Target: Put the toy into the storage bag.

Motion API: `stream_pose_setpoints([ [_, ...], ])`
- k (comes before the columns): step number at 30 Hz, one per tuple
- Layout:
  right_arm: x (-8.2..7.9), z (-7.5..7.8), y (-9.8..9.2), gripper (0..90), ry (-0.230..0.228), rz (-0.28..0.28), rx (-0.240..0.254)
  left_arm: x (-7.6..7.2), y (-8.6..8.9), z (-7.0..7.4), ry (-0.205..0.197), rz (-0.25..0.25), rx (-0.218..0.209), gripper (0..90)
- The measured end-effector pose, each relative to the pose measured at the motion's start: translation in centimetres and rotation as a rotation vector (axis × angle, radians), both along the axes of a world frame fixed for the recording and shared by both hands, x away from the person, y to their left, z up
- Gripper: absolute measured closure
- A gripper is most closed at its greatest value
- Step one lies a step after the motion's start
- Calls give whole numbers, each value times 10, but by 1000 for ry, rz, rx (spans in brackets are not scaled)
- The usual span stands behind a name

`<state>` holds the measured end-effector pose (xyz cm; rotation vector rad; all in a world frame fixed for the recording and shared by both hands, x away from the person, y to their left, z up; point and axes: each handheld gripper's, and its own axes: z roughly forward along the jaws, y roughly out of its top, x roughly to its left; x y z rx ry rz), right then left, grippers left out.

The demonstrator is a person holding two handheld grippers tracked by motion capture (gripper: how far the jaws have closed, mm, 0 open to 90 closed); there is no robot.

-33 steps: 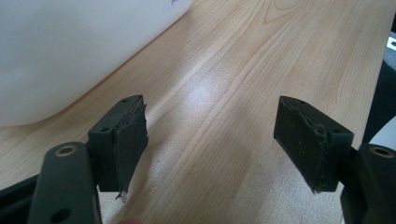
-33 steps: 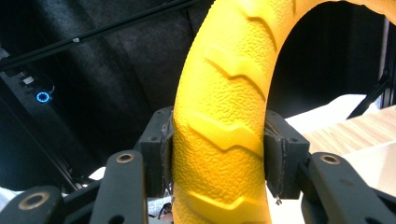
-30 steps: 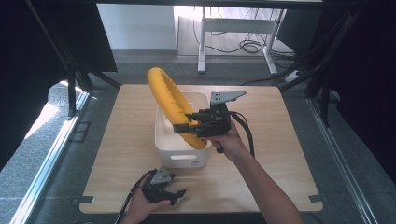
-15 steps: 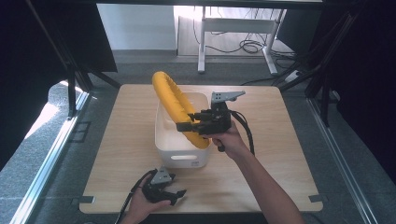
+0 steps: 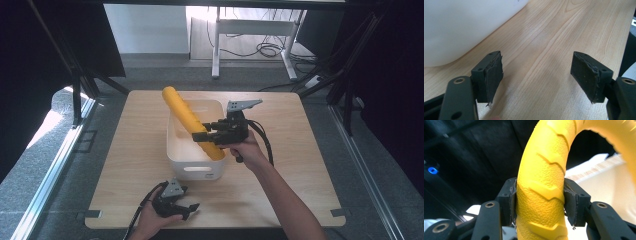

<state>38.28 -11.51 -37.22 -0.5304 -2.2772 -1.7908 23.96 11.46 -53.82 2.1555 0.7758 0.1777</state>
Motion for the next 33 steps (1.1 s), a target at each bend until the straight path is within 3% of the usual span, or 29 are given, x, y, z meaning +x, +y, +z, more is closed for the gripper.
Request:
stream_pose_setpoints([
  [9,0,-9,-13,482,-34,-61,-12,0,-1,0,1,-5,9,258],
  [16,-3,-6,-14,455,-107,-80,-46,0,-1,0,1,-6,8,258],
  [21,-11,-3,-15,351,-180,-139,-70,0,-1,0,1,-5,6,258],
  [26,-24,2,-28,305,-222,-171,-35,0,-1,0,3,-3,3,258],
  [33,-36,-7,-56,302,-238,-228,-46,0,0,1,0,1,3,258],
])
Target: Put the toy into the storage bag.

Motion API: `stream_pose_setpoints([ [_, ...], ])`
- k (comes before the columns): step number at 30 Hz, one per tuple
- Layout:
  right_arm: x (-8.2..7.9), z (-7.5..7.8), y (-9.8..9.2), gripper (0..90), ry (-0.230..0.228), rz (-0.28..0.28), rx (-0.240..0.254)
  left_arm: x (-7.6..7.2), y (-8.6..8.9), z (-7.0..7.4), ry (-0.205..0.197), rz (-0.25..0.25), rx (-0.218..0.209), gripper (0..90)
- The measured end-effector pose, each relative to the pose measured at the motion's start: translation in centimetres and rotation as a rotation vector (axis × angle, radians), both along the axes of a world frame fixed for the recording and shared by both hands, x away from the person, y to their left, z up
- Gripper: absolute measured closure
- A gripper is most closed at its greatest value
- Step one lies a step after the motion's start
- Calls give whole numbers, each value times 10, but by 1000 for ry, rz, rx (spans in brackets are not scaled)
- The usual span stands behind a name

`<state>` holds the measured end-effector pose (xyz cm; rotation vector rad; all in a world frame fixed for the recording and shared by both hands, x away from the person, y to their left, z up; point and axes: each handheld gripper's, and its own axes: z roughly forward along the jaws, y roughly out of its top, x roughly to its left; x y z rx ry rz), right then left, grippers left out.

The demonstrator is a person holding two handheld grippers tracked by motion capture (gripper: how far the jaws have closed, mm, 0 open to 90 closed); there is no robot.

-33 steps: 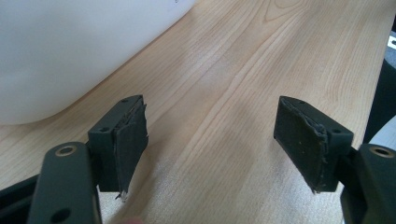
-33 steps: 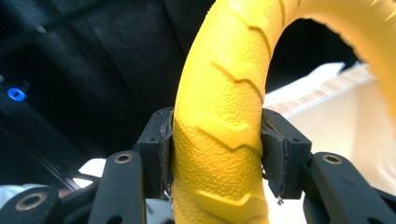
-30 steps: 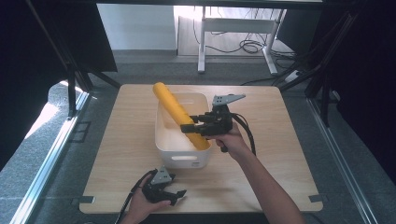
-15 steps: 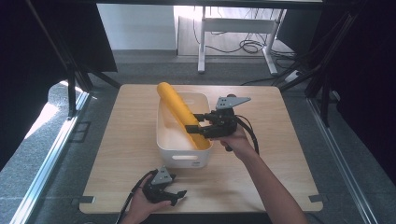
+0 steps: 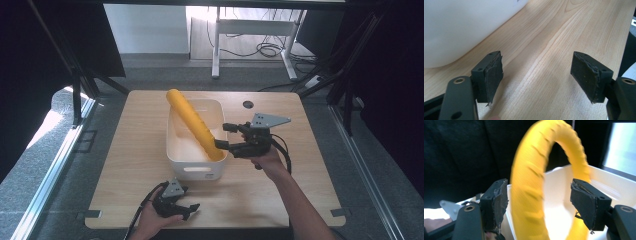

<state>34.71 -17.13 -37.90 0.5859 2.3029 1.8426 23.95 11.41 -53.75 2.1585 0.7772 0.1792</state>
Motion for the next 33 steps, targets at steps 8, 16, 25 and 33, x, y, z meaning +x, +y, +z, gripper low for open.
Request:
stream_pose_setpoints([
  [8,-7,-25,-38,304,30,-92,-1,1,2,1,-6,7,4,258],
  [16,-22,-62,-76,307,73,-190,-75,2,6,2,-8,16,4,259],
  [25,-30,-102,-101,310,167,-256,-142,2,7,3,-16,21,-3,258],
  [33,-30,-107,-99,307,154,-274,-152,3,8,1,-18,13,1,258],
])
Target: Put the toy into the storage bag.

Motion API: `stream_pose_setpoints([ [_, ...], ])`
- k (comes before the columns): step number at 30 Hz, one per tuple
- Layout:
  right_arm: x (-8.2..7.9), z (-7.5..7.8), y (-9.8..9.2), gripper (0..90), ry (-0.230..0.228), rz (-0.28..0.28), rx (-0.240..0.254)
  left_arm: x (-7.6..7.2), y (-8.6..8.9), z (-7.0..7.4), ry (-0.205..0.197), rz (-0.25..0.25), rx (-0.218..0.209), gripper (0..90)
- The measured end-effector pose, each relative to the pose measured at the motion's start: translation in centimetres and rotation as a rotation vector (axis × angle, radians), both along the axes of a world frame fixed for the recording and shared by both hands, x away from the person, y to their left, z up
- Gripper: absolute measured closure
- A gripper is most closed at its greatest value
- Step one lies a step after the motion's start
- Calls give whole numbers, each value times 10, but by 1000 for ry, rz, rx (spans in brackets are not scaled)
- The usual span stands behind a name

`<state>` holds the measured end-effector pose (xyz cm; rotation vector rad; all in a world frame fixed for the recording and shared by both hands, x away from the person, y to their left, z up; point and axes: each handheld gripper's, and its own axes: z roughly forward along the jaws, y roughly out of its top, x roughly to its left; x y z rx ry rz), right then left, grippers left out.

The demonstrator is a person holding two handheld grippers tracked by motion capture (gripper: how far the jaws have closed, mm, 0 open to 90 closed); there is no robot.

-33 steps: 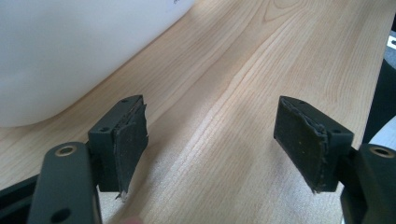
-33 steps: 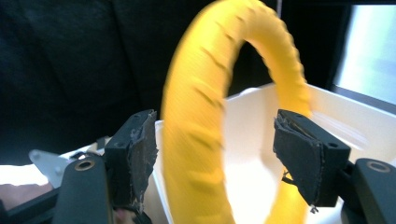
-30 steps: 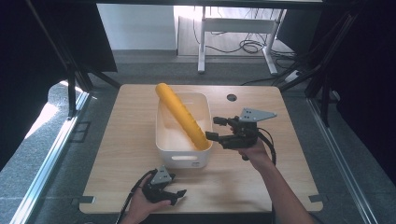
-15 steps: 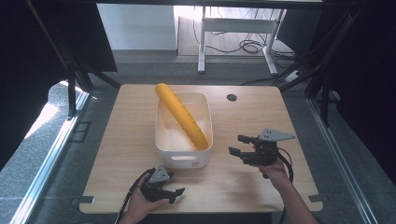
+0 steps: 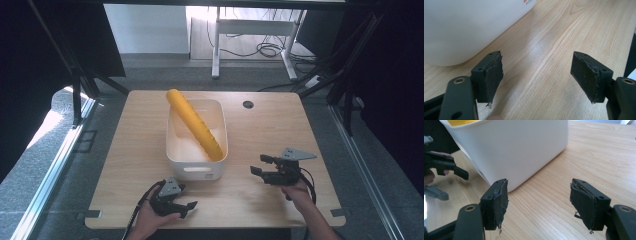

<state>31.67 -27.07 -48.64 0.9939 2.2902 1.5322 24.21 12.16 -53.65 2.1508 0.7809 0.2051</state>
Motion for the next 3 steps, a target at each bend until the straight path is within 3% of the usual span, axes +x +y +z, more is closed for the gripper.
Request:
stream_pose_setpoints([
  [3,0,-3,0,304,-8,-8,-45,1,1,0,-2,0,4,259],
])
